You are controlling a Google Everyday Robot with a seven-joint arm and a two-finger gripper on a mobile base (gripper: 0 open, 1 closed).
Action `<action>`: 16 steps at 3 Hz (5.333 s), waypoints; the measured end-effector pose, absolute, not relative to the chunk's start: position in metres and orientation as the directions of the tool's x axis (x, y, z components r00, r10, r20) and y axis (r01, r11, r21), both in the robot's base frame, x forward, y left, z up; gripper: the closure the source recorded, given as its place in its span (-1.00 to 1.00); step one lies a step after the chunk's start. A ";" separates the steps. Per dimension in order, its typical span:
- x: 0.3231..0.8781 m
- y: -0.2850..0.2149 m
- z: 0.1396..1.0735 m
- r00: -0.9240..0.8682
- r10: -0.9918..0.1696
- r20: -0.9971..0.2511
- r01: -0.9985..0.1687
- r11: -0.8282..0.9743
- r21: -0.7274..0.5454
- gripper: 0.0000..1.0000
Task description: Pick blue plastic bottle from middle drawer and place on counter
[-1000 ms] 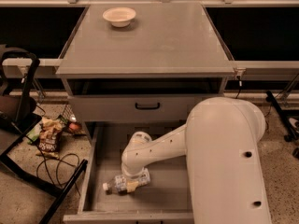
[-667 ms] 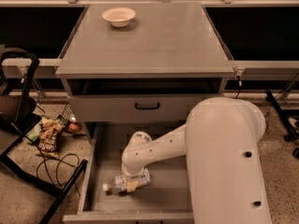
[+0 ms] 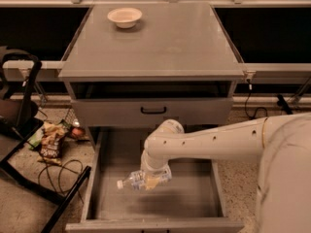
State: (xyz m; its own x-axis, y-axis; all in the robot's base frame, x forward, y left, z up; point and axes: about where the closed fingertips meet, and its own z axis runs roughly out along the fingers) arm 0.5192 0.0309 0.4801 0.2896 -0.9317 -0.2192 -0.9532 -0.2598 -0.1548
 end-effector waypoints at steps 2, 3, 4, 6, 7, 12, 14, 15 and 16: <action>0.567 -0.019 0.680 0.339 -0.922 -0.186 -0.926 -0.292 -0.239 1.00; 0.591 -0.043 0.772 0.363 -0.925 -0.117 -0.904 -0.318 -0.286 1.00; 0.601 -0.082 0.853 0.318 -0.948 -0.014 -0.905 -0.299 -0.302 1.00; 0.663 -0.102 0.947 0.266 -0.964 0.008 -0.829 -0.233 -0.508 1.00; 0.700 -0.081 0.958 0.318 -0.947 -0.047 -0.775 -0.231 -0.589 1.00; 0.795 -0.001 0.889 0.346 -0.930 -0.123 -0.782 -0.214 -0.586 -0.29; 0.795 -0.001 0.889 0.346 -0.930 -0.123 -0.782 -0.214 -0.585 -1.00; 0.795 -0.001 0.889 0.346 -0.930 -0.123 -0.782 -0.214 -0.585 -1.00; 0.794 0.001 0.892 0.361 -0.924 -0.128 -0.776 -0.221 -0.590 -1.00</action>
Offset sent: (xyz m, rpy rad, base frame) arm 0.0492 -0.1252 0.3393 -0.2041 0.0139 0.1343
